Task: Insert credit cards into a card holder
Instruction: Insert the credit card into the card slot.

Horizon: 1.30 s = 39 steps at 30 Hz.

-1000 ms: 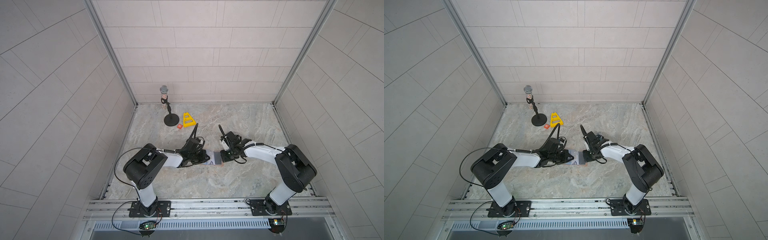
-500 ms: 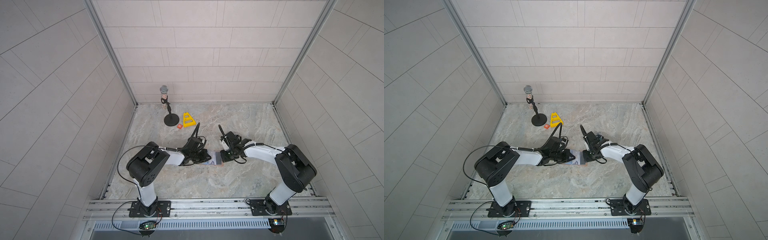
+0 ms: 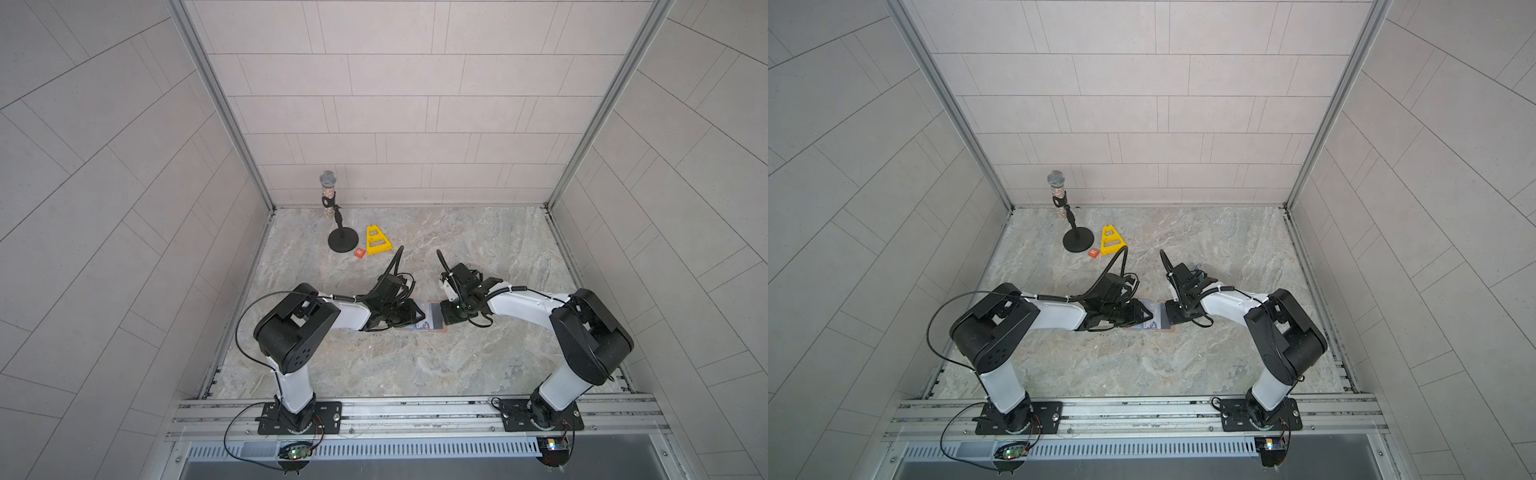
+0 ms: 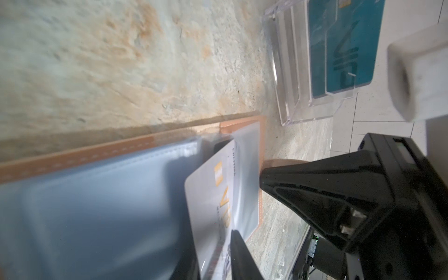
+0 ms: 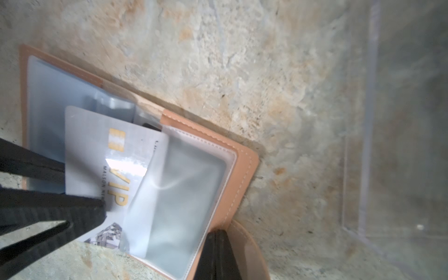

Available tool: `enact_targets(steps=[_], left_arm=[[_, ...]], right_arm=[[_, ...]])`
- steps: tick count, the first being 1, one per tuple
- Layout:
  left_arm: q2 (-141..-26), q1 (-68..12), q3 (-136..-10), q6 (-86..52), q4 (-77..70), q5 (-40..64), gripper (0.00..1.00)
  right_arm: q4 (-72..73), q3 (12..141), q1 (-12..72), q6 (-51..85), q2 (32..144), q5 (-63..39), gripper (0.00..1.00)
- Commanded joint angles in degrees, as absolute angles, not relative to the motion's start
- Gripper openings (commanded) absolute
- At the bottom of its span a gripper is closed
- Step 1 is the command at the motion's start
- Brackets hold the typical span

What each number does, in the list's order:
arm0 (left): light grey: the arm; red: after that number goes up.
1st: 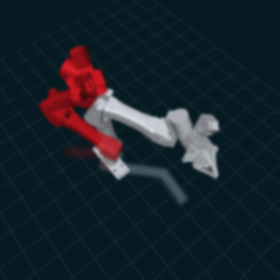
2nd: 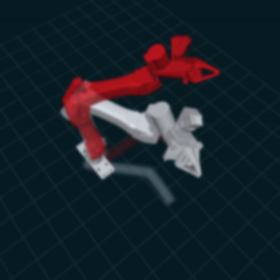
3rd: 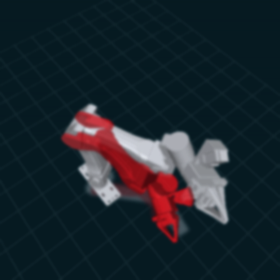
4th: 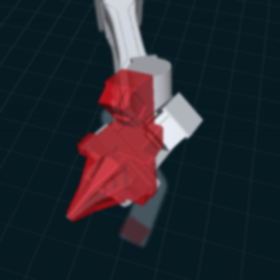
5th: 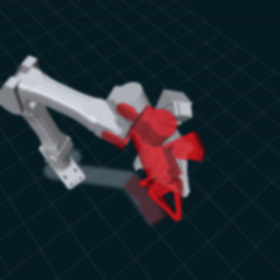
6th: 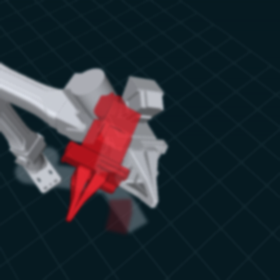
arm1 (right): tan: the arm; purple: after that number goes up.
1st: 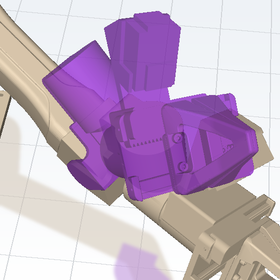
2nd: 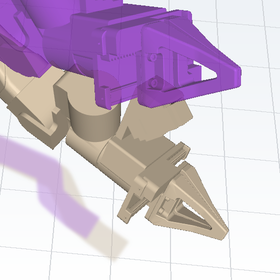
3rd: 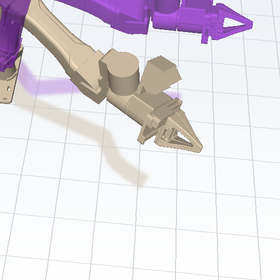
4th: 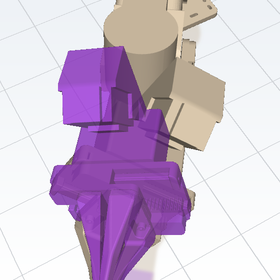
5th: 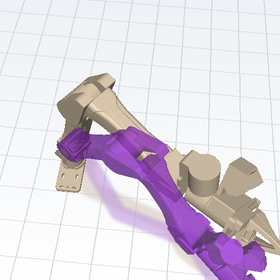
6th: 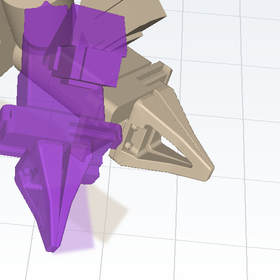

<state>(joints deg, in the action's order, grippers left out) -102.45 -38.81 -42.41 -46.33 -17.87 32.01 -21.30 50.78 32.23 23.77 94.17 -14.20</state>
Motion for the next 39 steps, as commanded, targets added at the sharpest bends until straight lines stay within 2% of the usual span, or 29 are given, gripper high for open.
enact_targets(steps=[1, 6, 11, 26, 39], left_arm=[[-102.94, -39.19, -41.34, -44.06, -7.87, 27.26, 0.22], [-102.06, -39.15, -41.35, -43.56, -6.74, 25.83, 0.07], [-101.16, -39.2, -41.83, -42.54, -3.77, 23.84, 0.0], [-100.25, -39.2, -42.24, -41.92, -1.23, 22.32, 0.0], [-103.17, -39.2, -44.39, -42.28, -0.22, 26.04, 0.0]], right_arm=[[-21.66, 50.22, 33.26, 23.29, 97.03, -13.65, 0.04], [-21.79, 50.25, 33.22, 23.2, 97.12, -13.58, 0.04], [-21.97, 50.32, 33.27, 23.12, 97.38, -13.06, 0.0], [-22.5, 50.8, 33.25, 22.94, 97.67, -12.74, 0.0], [-22.41, 50.68, 33.32, 22.94, 97.72, -12.73, 0.0]])
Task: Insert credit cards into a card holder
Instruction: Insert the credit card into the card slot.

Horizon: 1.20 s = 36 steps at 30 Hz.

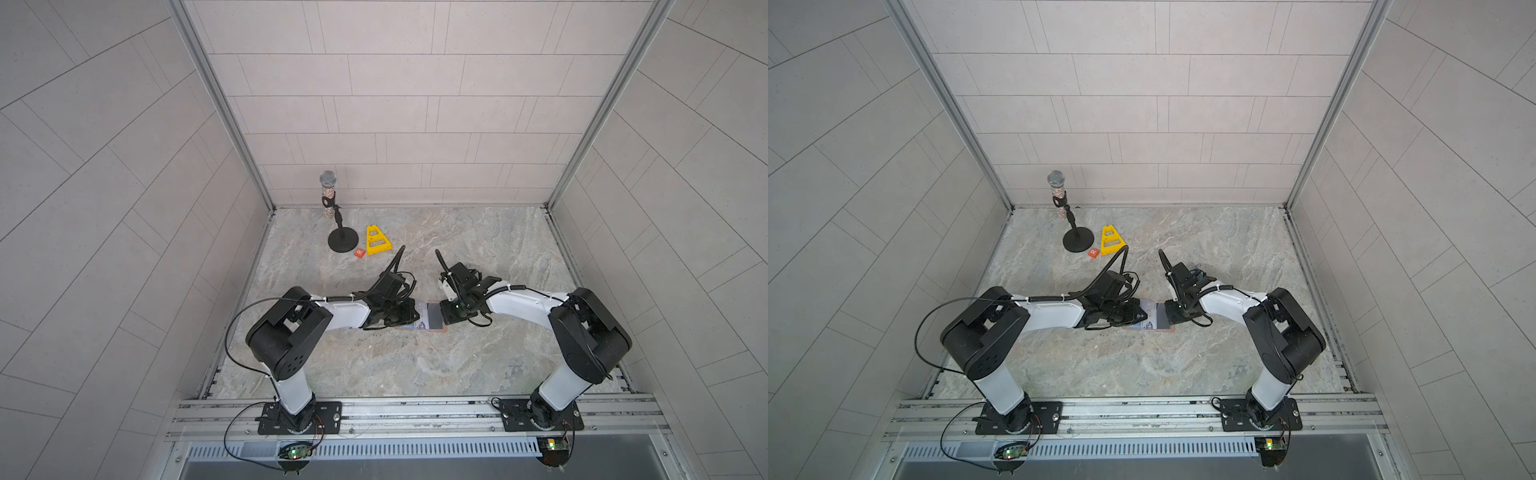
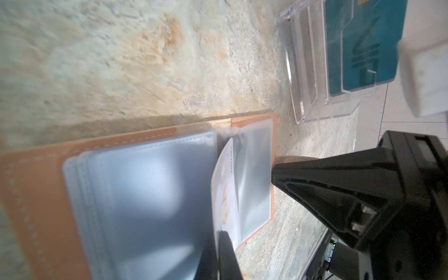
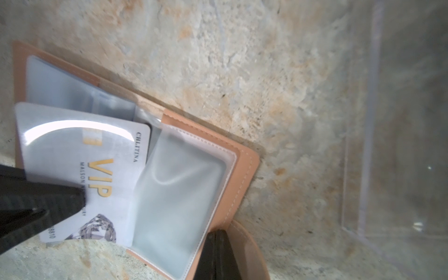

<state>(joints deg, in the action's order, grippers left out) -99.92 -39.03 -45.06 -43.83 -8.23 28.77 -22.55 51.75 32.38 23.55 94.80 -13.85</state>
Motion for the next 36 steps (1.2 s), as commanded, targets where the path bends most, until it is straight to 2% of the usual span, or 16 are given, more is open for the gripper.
enact_targets(steps=[1, 28, 36], left_arm=[[-103.51, -39.19, -44.54, -42.28, -0.3, 26.32, 0.0], [-109.26, -39.2, -47.82, -40.21, -0.76, 29.59, 0.0], [-103.82, -39.2, -48.9, -36.62, 6.03, 23.7, 0.4]], right_arm=[[-22.36, 50.6, 33.37, 22.94, 97.73, -12.74, 0.0], [-22.57, 51.04, 33.66, 23.07, 97.58, -12.31, 0.0], [-23.2, 51.02, 33.66, 23.03, 97.52, -11.19, 0.0]])
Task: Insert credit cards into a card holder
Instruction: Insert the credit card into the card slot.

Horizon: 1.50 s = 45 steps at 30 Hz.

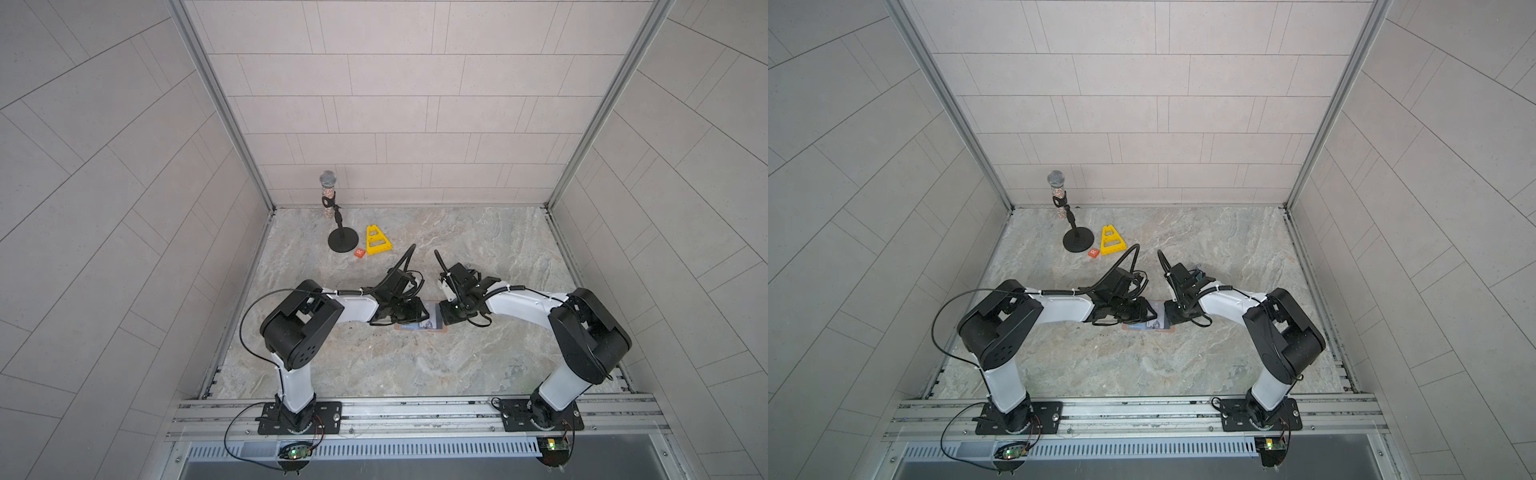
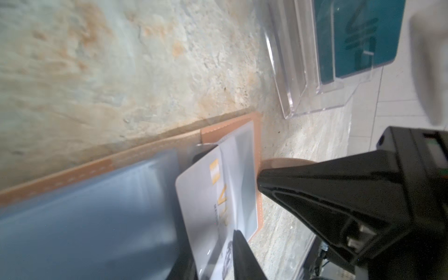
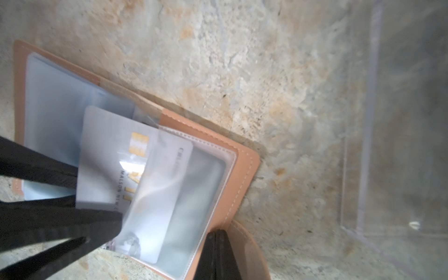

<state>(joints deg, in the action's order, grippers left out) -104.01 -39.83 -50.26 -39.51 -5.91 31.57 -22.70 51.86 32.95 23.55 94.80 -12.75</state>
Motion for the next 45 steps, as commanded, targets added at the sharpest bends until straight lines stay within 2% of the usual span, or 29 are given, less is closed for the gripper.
enact_targets(steps=[1, 4, 11, 15, 20, 23, 45], left_arm=[[-103.35, -39.19, -49.08, -36.18, 6.76, 23.21, 0.43], [-101.26, -39.18, -49.31, -35.2, 8.55, 21.09, 0.49], [-97.33, -39.18, -48.84, -33.7, 10.63, 15.49, 0.51], [-98.29, -39.2, -48.95, -33.3, 9.38, 16.43, 0.38], [-100.65, -39.21, -49.04, -33.9, 5.89, 20.71, 0.12], [-101.21, -39.2, -49.18, -34.05, 5.78, 20.44, 0.03], [-105.66, -39.37, -50.48, -35.28, 1.33, 24.41, 0.0]], right_arm=[[-23.18, 51.06, 33.67, 23.03, 97.48, -11.22, 0.0], [-23.33, 51.15, 33.66, 23.04, 97.49, -11.05, 0.0], [-23.54, 51.33, 33.72, 22.94, 97.51, -11.05, 0.0], [-23.64, 51.28, 33.74, 22.85, 97.39, -11.07, 0.0], [-23.82, 51.33, 33.67, 22.76, 97.39, -11.11, 0.0], [-23.89, 51.33, 33.66, 22.68, 97.39, -11.02, 0.0], [-23.01, 50.4, 33.68, 22.93, 96.84, -11.45, 0.0]])
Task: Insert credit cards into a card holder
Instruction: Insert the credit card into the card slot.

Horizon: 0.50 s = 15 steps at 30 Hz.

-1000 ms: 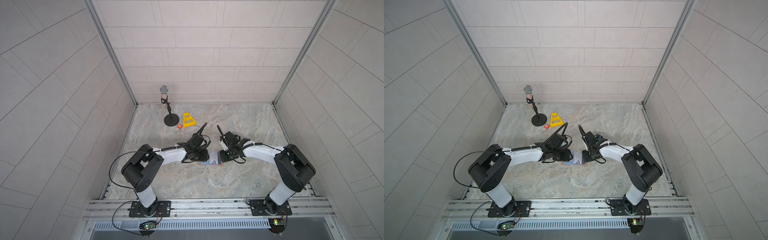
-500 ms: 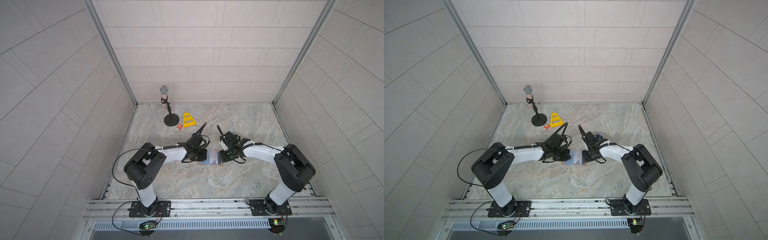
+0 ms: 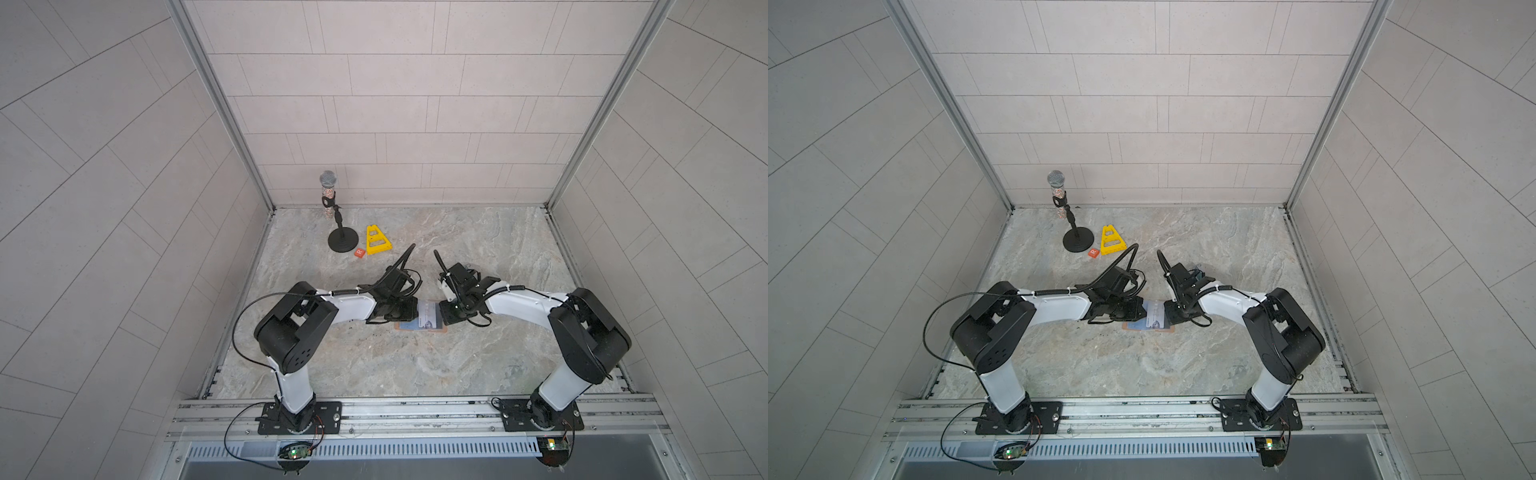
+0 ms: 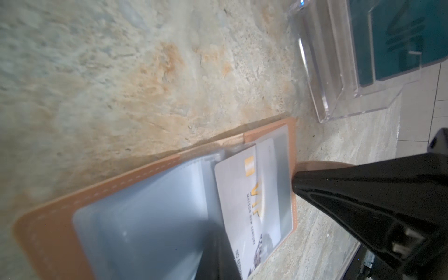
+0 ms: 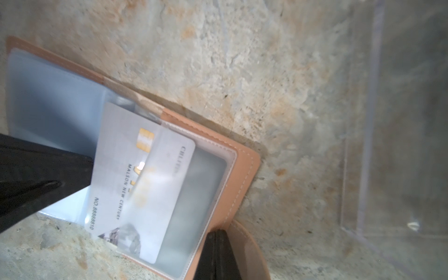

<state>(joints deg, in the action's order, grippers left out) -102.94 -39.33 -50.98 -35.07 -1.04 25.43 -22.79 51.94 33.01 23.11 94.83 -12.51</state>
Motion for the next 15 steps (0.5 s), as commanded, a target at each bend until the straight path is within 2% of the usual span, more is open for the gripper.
enact_targets(steps=[1, 15], left_arm=[[-105.78, -39.37, -50.52, -35.31, 1.0, 24.56, 0.0], [-108.0, -40.07, -51.55, -36.43, -1.68, 27.31, 0.0]], right_arm=[[-23.02, 50.45, 33.66, 22.85, 96.84, -11.5, 0.0], [-22.94, 50.21, 33.66, 23.08, 96.52, -11.51, 0.0]])
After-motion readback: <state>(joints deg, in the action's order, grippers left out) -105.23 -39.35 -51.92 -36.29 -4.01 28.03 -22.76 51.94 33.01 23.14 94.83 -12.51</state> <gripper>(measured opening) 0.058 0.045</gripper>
